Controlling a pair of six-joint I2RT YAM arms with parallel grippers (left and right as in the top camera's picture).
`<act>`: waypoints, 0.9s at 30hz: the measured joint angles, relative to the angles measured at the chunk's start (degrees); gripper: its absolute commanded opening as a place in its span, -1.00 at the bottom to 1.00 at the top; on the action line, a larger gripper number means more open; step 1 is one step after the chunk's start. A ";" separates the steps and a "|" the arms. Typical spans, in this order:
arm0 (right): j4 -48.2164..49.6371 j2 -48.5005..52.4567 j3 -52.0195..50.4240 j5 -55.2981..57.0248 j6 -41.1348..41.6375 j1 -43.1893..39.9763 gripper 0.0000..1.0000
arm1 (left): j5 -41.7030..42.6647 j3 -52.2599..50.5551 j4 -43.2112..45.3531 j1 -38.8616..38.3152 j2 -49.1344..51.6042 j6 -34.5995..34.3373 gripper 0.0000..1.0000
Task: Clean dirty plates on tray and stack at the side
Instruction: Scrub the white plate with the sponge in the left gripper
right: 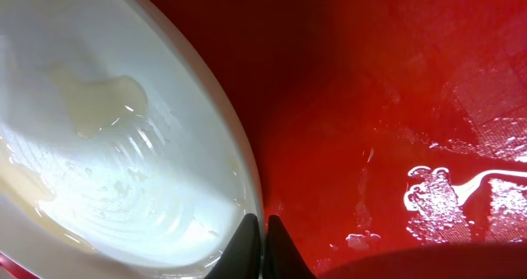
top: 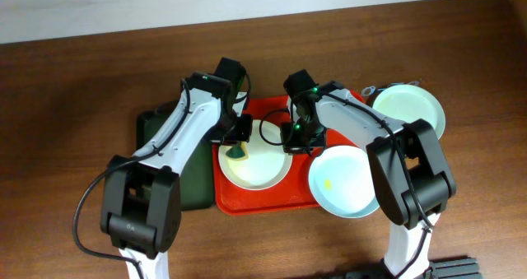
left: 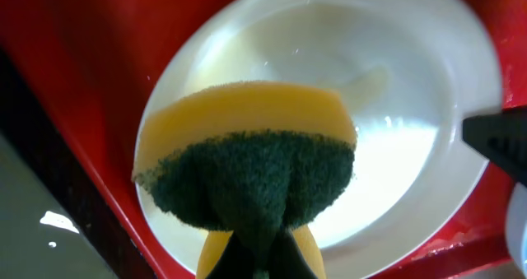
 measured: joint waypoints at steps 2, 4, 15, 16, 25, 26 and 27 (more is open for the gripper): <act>0.00 0.00 0.00 0.00 0.00 0.00 -0.92 | -0.02 -2.32 2.08 0.00 0.00 -0.57 -1.00; 0.00 0.00 0.00 0.00 -0.04 0.00 -0.92 | -0.13 -4.28 3.91 0.00 0.00 -1.03 -1.00; 0.04 0.00 0.00 -0.02 -0.02 0.00 -0.92 | -0.13 -9.07 8.28 0.00 0.00 -1.27 -1.00; 0.02 0.00 0.00 -0.02 -0.02 0.00 -0.92 | -0.15 -9.07 8.33 0.00 0.00 -1.27 -1.00; 0.02 0.00 0.00 -0.02 0.00 0.00 -0.92 | -0.13 -9.51 9.16 0.00 0.00 -2.56 -1.00; 0.02 0.00 0.00 -0.02 0.00 0.00 -0.92 | -0.13 -9.55 9.33 0.00 0.00 -2.58 -1.00; 0.04 0.00 0.00 -0.02 0.00 0.00 -0.92 | -0.13 -9.62 9.53 0.00 0.00 -2.67 -1.00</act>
